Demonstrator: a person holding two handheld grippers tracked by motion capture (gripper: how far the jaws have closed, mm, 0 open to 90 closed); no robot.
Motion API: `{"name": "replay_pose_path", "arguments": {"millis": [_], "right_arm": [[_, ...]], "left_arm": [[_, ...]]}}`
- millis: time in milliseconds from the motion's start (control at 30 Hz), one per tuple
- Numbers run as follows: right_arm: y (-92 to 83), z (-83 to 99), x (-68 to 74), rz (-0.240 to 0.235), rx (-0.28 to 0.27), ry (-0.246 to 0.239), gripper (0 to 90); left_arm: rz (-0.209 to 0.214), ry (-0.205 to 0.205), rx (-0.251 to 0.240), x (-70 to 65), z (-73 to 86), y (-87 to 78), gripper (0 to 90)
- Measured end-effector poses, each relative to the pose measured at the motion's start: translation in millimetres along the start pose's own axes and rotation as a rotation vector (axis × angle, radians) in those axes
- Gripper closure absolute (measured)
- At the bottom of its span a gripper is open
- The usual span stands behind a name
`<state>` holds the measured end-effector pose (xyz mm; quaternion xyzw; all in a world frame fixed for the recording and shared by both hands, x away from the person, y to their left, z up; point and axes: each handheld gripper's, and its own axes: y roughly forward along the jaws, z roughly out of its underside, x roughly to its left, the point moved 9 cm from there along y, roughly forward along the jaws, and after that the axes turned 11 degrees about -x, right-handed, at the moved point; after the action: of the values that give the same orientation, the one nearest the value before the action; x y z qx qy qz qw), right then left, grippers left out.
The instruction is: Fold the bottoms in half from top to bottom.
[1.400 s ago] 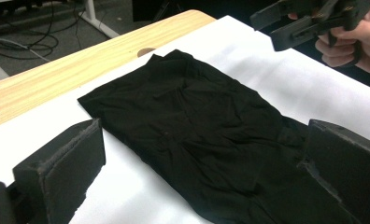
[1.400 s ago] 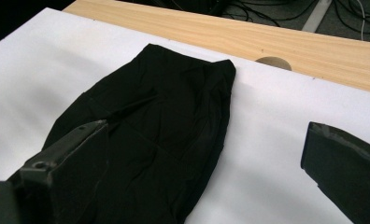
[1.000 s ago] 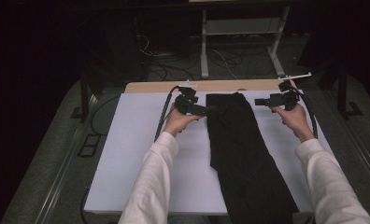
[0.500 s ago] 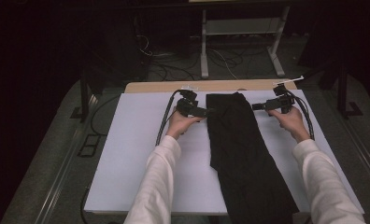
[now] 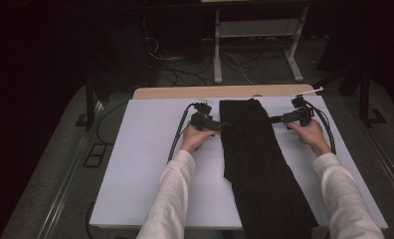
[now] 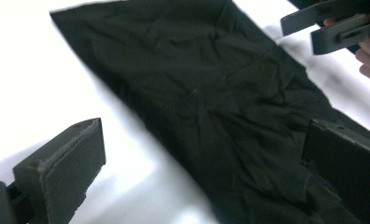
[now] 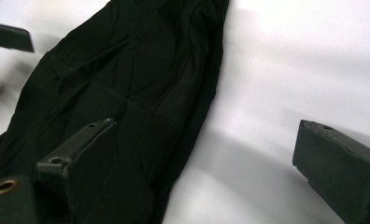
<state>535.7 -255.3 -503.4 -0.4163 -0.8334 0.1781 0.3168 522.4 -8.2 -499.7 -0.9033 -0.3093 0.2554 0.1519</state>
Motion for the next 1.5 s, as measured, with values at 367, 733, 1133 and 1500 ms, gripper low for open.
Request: {"name": "replay_pose_path", "arguments": {"millis": [367, 733, 1133, 1500], "right_arm": [[8.2, 7.2, 4.7, -0.029, -0.006, 0.025, 13.6], [14.9, 7.5, 10.3, -0.066, -0.018, 0.043, 26.0], [23.5, 7.0, 17.0, -0.075, -0.024, 0.039, 48.1], [25.2, 10.0, 22.2, -0.115, -0.021, 0.135, 84.0]], "left_arm": [[0.025, -0.031, 0.029, -5.8, 11.1, 10.7, 5.0], [0.056, -0.073, 0.007, -8.4, 10.4, 12.0, 19.0], [0.068, -0.108, 0.002, -9.6, 12.4, 16.2, 45.1], [0.066, -0.152, 0.030, -10.1, 17.5, 18.6, 79.4]]}}
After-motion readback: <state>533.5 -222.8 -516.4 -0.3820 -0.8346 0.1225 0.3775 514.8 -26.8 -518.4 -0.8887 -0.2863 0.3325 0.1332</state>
